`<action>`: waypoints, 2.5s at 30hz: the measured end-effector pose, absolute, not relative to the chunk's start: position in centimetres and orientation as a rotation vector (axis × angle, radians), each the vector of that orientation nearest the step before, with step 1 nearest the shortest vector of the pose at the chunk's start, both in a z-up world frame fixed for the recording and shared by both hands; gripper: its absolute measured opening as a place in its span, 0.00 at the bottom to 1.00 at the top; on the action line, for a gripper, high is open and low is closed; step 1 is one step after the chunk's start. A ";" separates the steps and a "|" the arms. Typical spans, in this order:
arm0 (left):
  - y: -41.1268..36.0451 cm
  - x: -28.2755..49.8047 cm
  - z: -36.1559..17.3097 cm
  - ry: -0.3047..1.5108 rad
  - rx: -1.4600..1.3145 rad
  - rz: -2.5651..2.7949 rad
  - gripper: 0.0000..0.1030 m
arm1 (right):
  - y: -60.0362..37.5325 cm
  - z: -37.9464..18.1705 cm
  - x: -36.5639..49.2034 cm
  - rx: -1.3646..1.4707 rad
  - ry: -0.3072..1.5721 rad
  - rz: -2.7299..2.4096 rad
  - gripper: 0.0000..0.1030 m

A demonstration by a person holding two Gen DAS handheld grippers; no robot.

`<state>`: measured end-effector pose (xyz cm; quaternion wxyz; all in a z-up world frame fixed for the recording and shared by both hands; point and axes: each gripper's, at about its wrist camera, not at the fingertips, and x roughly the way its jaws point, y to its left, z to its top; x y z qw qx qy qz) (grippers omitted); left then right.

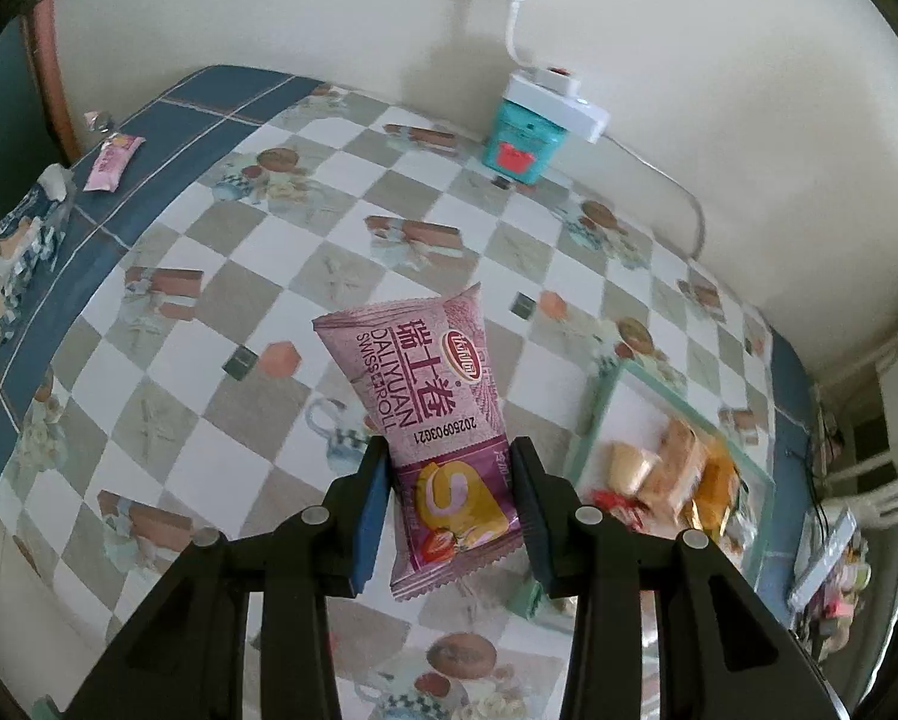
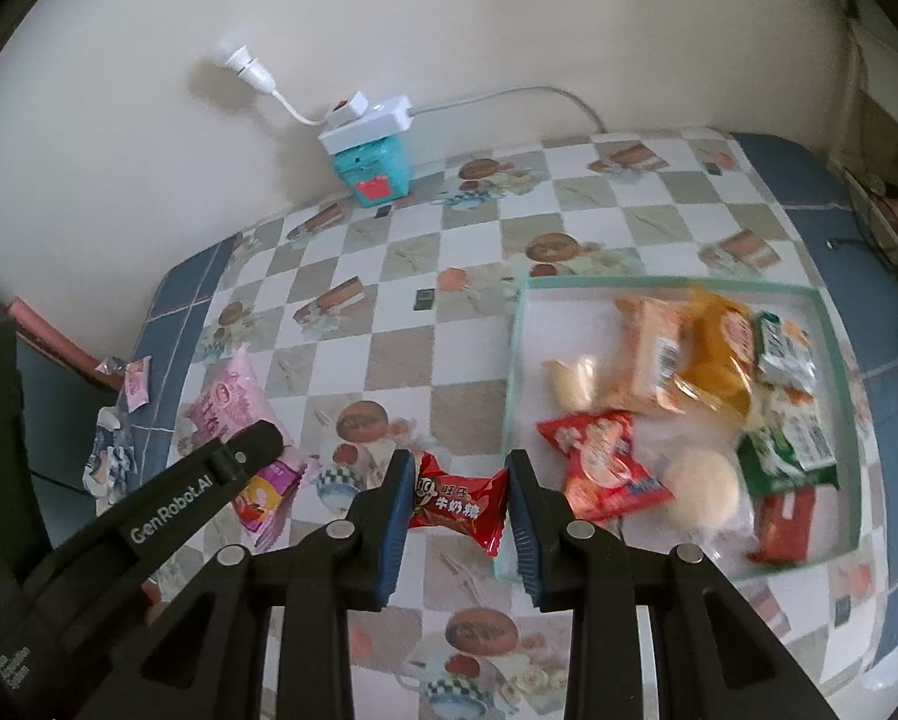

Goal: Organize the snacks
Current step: 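Carry the Swiss roll bag and red candy over the white tray, then open both tools to release the Swiss roll bag and candy into the tray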

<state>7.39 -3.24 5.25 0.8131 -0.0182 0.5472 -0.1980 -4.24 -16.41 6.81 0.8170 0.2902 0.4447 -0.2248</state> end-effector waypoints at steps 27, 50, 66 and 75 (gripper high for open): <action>-14.1 -2.0 4.2 1.135 0.222 -0.670 0.40 | -29.4 4.9 -16.4 0.879 0.844 -0.772 0.32; -19.6 -0.5 0.6 1.170 0.226 -0.724 0.40 | -31.6 -1.0 -13.7 0.959 0.935 -0.706 0.32; -21.6 0.8 -0.3 1.204 0.184 -0.758 0.40 | -32.7 -2.4 -12.1 0.953 0.969 -0.723 0.35; -21.4 0.9 -0.3 1.218 0.195 -0.756 0.51 | -32.8 -3.2 -11.8 0.970 0.993 -0.725 0.36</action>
